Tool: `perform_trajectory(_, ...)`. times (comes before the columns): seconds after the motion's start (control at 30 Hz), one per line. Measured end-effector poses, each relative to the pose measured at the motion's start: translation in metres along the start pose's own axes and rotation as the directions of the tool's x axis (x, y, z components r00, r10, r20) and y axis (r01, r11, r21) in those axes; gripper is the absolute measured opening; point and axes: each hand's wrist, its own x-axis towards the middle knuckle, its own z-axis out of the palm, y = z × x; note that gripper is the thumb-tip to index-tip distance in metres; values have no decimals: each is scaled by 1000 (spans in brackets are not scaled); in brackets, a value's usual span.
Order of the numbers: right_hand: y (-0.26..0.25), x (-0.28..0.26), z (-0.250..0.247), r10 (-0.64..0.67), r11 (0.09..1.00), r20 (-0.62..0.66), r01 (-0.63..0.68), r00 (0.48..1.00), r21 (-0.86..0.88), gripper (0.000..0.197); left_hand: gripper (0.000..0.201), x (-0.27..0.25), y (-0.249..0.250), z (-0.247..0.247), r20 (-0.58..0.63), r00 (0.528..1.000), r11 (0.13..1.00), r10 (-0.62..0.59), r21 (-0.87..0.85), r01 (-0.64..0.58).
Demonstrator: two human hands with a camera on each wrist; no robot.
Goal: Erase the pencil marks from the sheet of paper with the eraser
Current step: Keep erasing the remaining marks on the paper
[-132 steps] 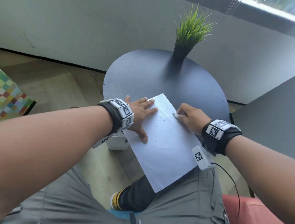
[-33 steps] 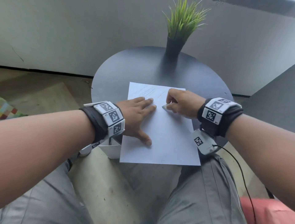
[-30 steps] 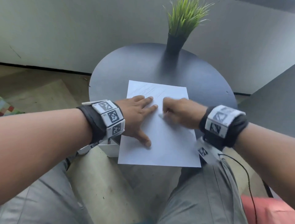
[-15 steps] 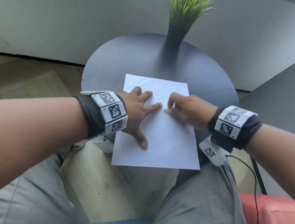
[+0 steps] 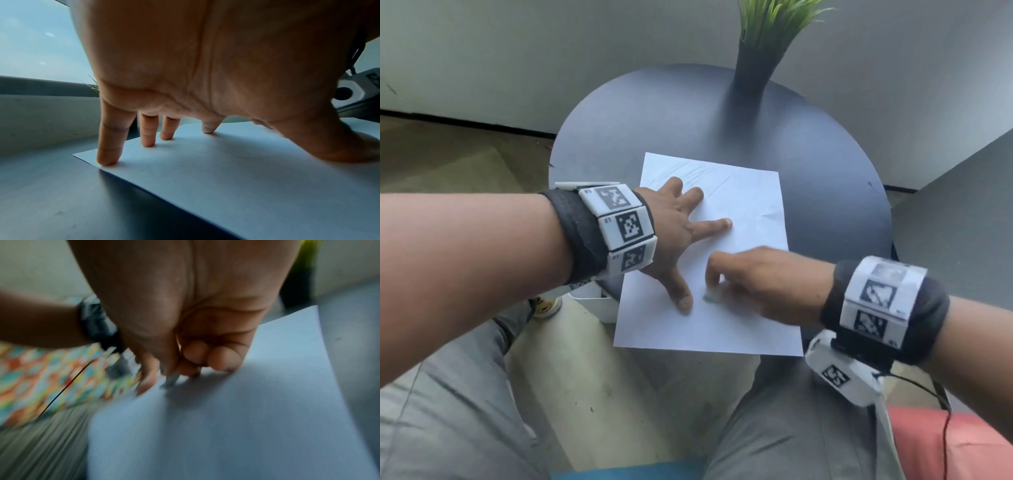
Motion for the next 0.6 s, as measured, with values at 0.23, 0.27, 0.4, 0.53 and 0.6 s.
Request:
perform_trajectory(0.23,-3,0,9,1,999,-13,-1,1000,-43,19,135,-5,2,-3,7,1000,1000,-27,-6,27)
perform_trajectory(0.27,-4,-1,10,-20,999,27,21,999,-35,21,135,-4,2,-3,6,1000,1000,-27,-2,27)
perform_trajectory(0.4,14,3,-7,247,966,-243,-258,938,-11,17,132,-4,4,-3,4,999,999,-33,-19,33)
perform_trajectory(0.53,-17,-1,15,8,999,-40,-10,999,-43,16,133,-5,3,0,-14,999,999,-31,-27,31)
perform_trajectory(0.6,-5,1,3,141,990,-118,-141,983,9,17,130,-5,3,1,-15,999,998,-30,-50,29)
